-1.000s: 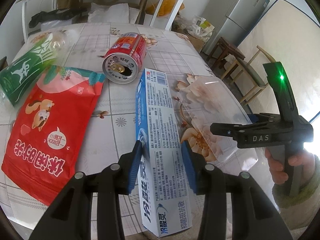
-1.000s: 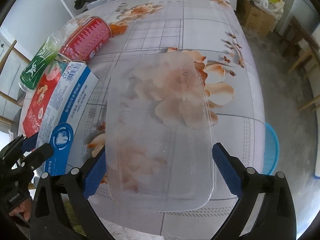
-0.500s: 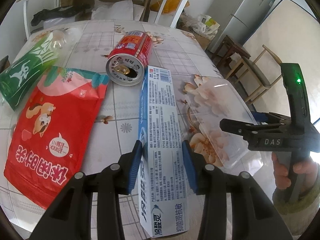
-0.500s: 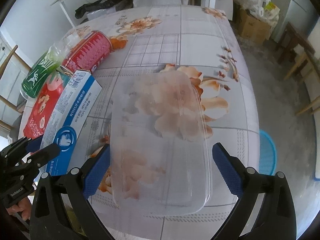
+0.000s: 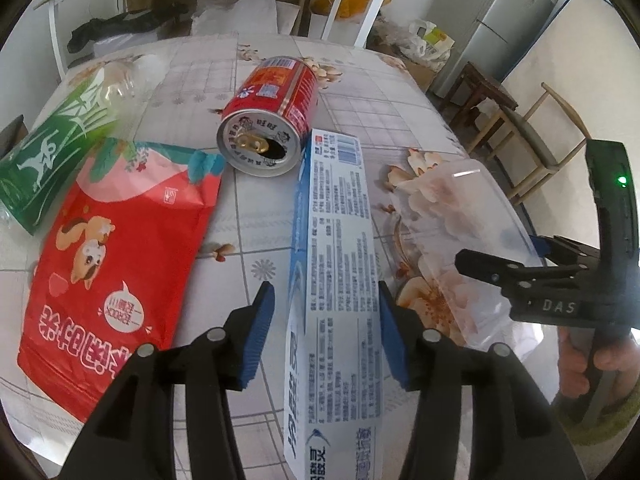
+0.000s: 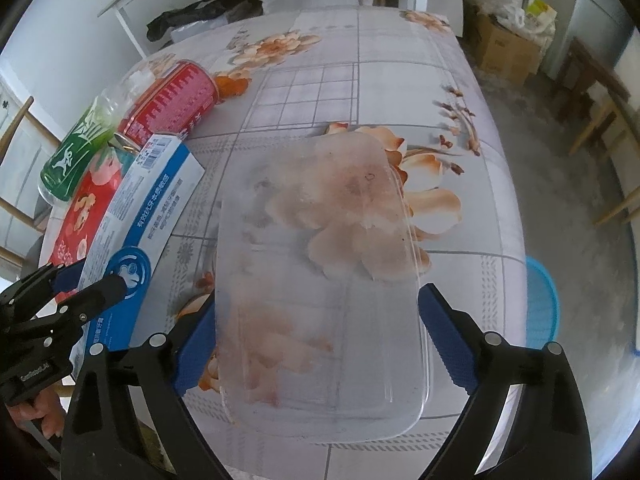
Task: Collect trash
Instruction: 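Lift the toothpaste box and the clear container off the table, then carry both items over the blue wastebasket and open both tools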
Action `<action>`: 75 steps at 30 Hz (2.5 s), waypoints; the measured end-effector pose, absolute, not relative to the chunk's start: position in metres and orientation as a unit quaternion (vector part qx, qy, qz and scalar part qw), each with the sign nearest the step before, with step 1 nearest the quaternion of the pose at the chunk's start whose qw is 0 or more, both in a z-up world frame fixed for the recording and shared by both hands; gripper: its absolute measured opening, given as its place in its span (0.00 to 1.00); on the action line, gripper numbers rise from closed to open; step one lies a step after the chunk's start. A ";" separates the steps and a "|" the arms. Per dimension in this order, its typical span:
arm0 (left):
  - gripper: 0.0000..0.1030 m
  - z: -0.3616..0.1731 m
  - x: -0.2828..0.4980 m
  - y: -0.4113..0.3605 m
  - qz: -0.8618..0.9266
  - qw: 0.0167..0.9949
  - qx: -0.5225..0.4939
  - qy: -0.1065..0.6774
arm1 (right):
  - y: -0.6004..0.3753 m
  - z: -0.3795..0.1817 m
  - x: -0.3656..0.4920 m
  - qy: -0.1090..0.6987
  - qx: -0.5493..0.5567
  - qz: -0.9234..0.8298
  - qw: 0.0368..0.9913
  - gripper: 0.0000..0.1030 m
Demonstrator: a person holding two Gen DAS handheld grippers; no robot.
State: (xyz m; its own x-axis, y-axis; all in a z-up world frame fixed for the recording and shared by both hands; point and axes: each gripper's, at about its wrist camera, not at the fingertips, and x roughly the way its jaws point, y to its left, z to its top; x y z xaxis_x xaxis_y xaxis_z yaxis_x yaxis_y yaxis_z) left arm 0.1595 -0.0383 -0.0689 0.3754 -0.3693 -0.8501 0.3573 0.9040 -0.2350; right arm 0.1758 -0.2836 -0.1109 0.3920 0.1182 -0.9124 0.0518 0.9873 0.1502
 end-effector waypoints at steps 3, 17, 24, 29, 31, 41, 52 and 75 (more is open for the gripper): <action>0.48 -0.068 0.161 -0.044 -0.213 0.836 0.014 0.506 | -0.285 -0.111 0.175 0.549 0.082 0.017 0.832 0.85; 0.33 -0.069 0.163 -0.061 -0.203 0.846 0.055 0.490 | -0.284 -0.112 0.174 0.547 0.073 0.009 0.834 0.84; 0.32 -0.069 0.162 -0.062 -0.201 0.847 0.056 0.488 | -0.285 -0.112 0.176 0.546 0.068 0.010 0.835 0.84; 0.32 -0.068 0.162 -0.061 -0.200 0.850 0.055 0.485 | -0.283 -0.111 0.175 0.543 0.057 0.010 0.837 0.81; 0.32 -0.066 0.161 -0.061 -0.200 0.851 0.055 0.482 | -0.283 -0.110 0.173 0.543 0.058 0.013 0.838 0.80; 0.32 -0.060 0.154 -0.059 -0.203 0.857 0.053 0.471 | -0.284 -0.104 0.170 0.538 0.057 0.008 0.841 0.80; 0.32 -0.051 0.148 -0.056 -0.207 0.862 0.048 0.461 | -0.292 -0.093 0.165 0.525 0.073 0.001 0.848 0.79; 0.32 -0.033 0.136 -0.058 -0.215 0.870 0.048 0.440 | -0.296 -0.079 0.158 0.506 0.086 0.003 0.858 0.79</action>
